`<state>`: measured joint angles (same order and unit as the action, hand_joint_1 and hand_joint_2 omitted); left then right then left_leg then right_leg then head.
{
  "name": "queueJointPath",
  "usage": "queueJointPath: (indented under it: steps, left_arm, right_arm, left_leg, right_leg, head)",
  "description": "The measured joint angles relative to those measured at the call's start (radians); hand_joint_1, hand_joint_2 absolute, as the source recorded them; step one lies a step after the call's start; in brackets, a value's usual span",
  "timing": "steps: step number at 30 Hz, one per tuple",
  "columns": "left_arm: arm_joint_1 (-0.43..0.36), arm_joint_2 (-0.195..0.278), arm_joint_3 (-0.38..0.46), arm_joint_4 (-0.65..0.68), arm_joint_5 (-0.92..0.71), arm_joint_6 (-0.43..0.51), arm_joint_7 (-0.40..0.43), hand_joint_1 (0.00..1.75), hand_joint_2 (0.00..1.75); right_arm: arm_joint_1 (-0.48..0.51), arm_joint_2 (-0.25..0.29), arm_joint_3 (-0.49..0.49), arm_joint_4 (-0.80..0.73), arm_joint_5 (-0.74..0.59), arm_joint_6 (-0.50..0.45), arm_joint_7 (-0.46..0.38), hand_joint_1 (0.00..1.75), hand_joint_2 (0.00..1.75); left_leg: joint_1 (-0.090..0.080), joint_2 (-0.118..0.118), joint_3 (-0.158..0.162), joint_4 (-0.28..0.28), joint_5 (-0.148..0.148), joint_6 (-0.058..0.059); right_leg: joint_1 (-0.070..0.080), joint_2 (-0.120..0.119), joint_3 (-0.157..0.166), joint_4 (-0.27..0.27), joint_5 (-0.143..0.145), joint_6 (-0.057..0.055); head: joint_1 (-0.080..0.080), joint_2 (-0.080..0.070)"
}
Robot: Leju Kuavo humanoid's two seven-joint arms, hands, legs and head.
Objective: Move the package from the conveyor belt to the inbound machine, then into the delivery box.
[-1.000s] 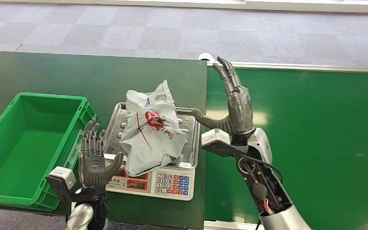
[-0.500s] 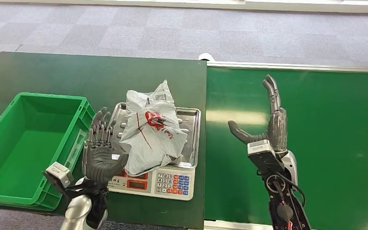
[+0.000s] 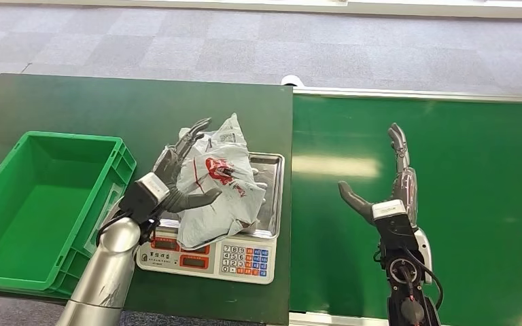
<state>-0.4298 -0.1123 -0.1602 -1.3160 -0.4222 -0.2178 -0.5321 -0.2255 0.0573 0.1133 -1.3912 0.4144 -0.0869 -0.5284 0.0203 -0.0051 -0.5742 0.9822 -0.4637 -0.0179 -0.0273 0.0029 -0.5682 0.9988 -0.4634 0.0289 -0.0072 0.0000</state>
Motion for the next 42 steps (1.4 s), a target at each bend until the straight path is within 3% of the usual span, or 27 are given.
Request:
queueJointPath:
  steps: [7,16,32,42]
  left_arm:
    - [-0.102,0.024,-0.029,0.11,-0.092,-0.02,0.02,0.0,1.75]
    - [-0.293,0.048,-0.149,0.384,-0.269,-0.028,0.063,0.0,1.75]
    - [-0.343,0.052,-0.191,0.484,-0.291,-0.021,0.071,0.0,1.75]
    - [-0.469,0.098,-0.242,0.598,-0.424,-0.082,0.248,0.0,1.75]
  right_arm:
    - [0.023,0.004,-0.042,0.01,-0.018,0.023,0.005,0.0,1.75]
    - [0.074,0.019,-0.102,0.015,0.007,0.053,0.007,0.0,1.75]
    - [0.081,0.026,-0.121,0.015,0.013,0.053,0.008,0.0,1.75]
    - [0.096,0.026,-0.136,0.016,0.035,0.055,0.018,0.0,1.75]
  left_leg:
    - [0.0,0.0,0.0,0.0,0.0,0.0]
    - [0.0,0.0,0.0,0.0,0.0,0.0]
    - [0.0,0.0,-0.001,0.0,0.0,0.0]
    - [0.0,0.001,-0.001,0.0,0.0,0.0]
  right_leg:
    - [0.0,0.0,-0.001,0.0,0.0,0.0]
    - [0.0,0.0,-0.001,0.0,0.0,0.0]
    - [0.0,0.0,-0.001,0.0,0.0,0.0]
    - [0.0,0.0,-0.001,0.0,0.0,0.0]
  head:
    - [0.0,0.0]
    - [0.0,0.0]
    - [0.0,0.0]
    - [0.0,0.0]
